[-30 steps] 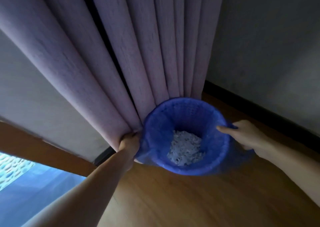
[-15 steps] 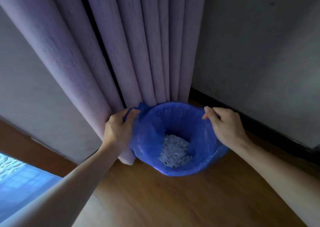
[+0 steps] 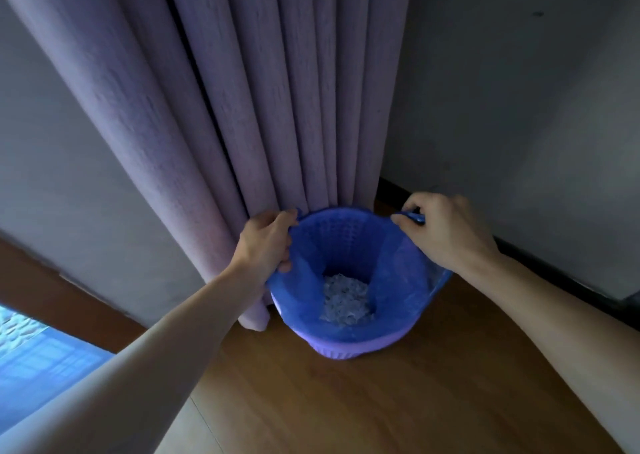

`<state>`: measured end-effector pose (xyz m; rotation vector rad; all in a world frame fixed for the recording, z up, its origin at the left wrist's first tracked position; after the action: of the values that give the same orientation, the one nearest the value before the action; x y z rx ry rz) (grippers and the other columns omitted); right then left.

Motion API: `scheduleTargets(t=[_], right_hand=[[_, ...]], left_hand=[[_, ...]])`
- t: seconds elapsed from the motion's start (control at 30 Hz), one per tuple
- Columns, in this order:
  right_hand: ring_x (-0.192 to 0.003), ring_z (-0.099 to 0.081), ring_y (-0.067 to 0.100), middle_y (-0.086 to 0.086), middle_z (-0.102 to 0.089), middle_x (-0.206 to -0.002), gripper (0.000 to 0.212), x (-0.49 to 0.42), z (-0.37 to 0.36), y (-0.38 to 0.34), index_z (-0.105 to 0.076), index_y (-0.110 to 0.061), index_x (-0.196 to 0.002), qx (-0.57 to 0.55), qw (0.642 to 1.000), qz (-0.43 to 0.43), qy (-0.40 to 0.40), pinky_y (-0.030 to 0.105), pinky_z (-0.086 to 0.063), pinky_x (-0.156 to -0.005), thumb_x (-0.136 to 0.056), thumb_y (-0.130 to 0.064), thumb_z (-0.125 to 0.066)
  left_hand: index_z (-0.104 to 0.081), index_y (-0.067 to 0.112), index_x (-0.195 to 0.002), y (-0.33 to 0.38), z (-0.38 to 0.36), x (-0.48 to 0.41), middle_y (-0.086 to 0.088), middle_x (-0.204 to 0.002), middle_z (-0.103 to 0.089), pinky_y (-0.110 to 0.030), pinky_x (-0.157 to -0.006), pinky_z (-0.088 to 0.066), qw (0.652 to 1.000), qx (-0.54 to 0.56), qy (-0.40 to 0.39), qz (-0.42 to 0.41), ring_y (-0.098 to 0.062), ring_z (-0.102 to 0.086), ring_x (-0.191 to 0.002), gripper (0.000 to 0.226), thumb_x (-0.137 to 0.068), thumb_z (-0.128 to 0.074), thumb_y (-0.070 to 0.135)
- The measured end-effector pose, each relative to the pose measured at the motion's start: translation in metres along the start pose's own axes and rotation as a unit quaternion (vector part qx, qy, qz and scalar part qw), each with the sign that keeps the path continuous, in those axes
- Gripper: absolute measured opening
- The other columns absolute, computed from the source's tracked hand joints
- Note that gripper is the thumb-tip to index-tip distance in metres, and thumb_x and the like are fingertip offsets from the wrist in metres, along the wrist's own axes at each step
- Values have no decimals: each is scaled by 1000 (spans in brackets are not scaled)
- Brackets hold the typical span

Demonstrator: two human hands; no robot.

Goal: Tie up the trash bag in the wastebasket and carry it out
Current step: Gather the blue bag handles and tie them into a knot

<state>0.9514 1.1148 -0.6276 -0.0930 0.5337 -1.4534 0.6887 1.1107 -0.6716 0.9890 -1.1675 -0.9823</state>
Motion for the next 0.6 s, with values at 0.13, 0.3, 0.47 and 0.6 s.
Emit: scheduleTargets(t=[0.13,0.3,0.47,0.6], right_hand=[[-69,-69,20,1,-76,-84,18,2,5,-16,-74,-21,-102,9,998,47,35,32,-54,-53,-96,-30,-60],[-61,-66,21,3,-73,-73,18,13,12,-23,-72,-17,-101,65,992,87,61,24,-41,-46,-94,-32,-63],[-68,-70,21,2,-74,-80,17,22,2,-11,-74,-19,-98,84,994,62,16,24,-40,-50,-94,-31,-64],[-64,-61,14,-4,-66,-78,13,27,8,-3,-65,-17,-94,17,998,37,54,21,-34,-47,-97,-28,-59]], left_hand=[[-63,13,-82,-3,-3,-4,10,-41,-33,-19,-39,-21,997,-78,-14,0,-10,-25,-36,24,-97,-53,29],[-64,18,-102,24,10,-7,3,-78,-62,-30,-61,-45,954,-277,24,-112,-19,-57,-70,34,-90,-59,50],[-62,16,-110,25,10,-8,-13,-100,-71,-35,-72,-46,794,-581,46,-175,-35,-65,-95,37,-92,-55,47],[-64,22,-98,44,14,0,-9,-89,-72,-35,-66,-45,810,-524,85,-249,-35,-66,-84,17,-96,-50,31]])
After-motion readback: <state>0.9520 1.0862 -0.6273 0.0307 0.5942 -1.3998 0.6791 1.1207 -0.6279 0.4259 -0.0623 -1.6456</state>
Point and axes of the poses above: each hand's wrist, its own x-axis away from the middle knuckle, its own z-axis out of the back of the hand, y = z × x, the point moved 10 cm from there along -x, towards the middle knuckle
